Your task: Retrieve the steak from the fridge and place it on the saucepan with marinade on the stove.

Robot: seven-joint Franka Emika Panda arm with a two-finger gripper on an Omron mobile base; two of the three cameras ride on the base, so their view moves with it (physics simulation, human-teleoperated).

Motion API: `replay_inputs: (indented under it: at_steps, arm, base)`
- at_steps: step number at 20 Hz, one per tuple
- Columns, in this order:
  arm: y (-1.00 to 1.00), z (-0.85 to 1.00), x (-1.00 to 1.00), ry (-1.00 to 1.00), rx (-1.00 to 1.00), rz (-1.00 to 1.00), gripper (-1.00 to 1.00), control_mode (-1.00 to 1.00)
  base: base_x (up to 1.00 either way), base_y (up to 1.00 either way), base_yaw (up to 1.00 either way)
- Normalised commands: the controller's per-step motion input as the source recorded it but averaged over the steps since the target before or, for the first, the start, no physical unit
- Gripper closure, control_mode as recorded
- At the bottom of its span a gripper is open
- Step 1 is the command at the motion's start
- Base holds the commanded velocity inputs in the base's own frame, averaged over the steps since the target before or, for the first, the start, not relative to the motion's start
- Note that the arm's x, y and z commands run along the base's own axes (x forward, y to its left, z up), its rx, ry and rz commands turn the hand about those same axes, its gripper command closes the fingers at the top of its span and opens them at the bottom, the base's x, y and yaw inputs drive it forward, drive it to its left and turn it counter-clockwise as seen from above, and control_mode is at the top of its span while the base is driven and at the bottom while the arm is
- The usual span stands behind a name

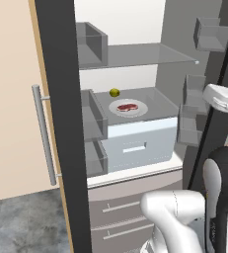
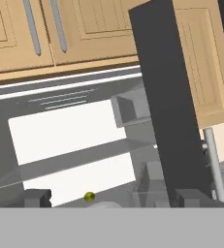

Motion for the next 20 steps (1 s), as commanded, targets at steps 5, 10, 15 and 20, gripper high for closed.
replay_inputs:
  at_steps: [5, 10, 15, 20]
  arm:
    - [0.21, 0.00, 0.92, 0.06, -0.01, -0.08, -1.00, -1.00]
    - [0.00, -0.02, 0.89, 0.13, 0.00, 0.00, -1.00, -1.00]
    - [-0.10, -0.22, 0.96, 0.14, 0.00, 0.00, -1.00, -1.00]
    - [-0.48, -0.26, 0.63, 0.11, 0.00, -0.03, -1.00, -1.00]
  base:
    - [0.00, 0.00, 0.00]
    - [0.00, 0.00, 0.00]
    - [0.00, 0.00, 0.00]
    - [0.00, 0.00, 0.00]
